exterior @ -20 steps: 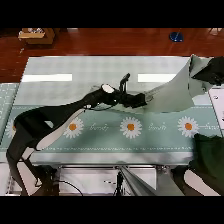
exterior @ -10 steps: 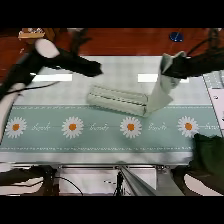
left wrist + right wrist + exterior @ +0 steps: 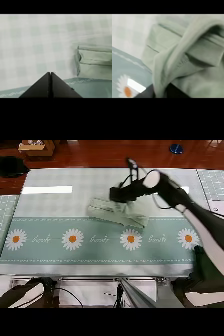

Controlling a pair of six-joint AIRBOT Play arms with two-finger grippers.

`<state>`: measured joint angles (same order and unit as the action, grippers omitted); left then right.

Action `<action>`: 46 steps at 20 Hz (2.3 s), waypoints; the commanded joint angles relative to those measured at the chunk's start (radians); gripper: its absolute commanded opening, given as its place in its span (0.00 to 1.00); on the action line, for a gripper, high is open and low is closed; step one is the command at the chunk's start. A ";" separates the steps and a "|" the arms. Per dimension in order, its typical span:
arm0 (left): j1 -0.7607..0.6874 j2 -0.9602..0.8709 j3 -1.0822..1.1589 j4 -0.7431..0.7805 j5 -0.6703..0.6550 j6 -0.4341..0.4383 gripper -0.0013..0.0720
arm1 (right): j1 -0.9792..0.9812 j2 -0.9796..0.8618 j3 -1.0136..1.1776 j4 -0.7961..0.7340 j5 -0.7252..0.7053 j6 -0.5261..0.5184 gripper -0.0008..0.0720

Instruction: Fold the shirts.

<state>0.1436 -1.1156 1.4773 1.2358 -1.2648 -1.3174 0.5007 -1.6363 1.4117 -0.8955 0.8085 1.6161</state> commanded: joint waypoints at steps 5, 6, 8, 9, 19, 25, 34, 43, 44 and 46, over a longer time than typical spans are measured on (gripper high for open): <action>0.024 0.028 -0.143 0.014 0.008 0.000 0.05 | 0.004 -0.044 0.001 0.198 0.057 -0.158 0.56; 0.024 0.028 -0.179 0.014 0.024 0.000 0.05 | -0.043 -0.011 0.001 0.123 0.161 -0.157 0.56; 0.024 0.025 -0.235 0.014 0.026 0.000 0.06 | -0.151 0.062 0.001 -0.089 0.359 -0.133 0.60; 0.024 0.022 -0.256 0.014 0.026 0.000 0.06 | -0.212 0.100 0.001 -0.224 0.449 -0.106 0.61; 0.024 0.015 -0.285 0.014 0.014 -0.001 0.41 | -0.621 0.166 -0.391 0.076 0.251 -0.163 0.83; 0.024 0.015 -0.285 0.014 0.000 -0.002 0.40 | -0.474 0.014 -0.444 0.362 0.154 -0.356 0.82; 0.024 0.015 -0.285 0.014 0.010 -0.001 0.40 | -0.568 0.196 -0.347 0.415 0.364 -0.407 0.06; 0.026 -0.008 -0.285 0.042 0.084 0.013 0.40 | -1.242 0.676 -0.095 -0.052 0.718 -0.056 0.06; 0.026 -0.011 -0.285 0.045 0.084 0.043 0.40 | -1.340 0.690 -0.085 -0.102 0.803 -0.057 0.06; 0.026 -0.016 -0.285 0.047 0.090 0.079 0.40 | -1.505 0.693 -0.084 -0.268 0.995 -0.108 0.06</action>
<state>0.1692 -1.1244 1.1927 1.2720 -1.1843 -1.2861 -0.7757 -0.9905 1.2987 -0.9634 1.5497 1.5181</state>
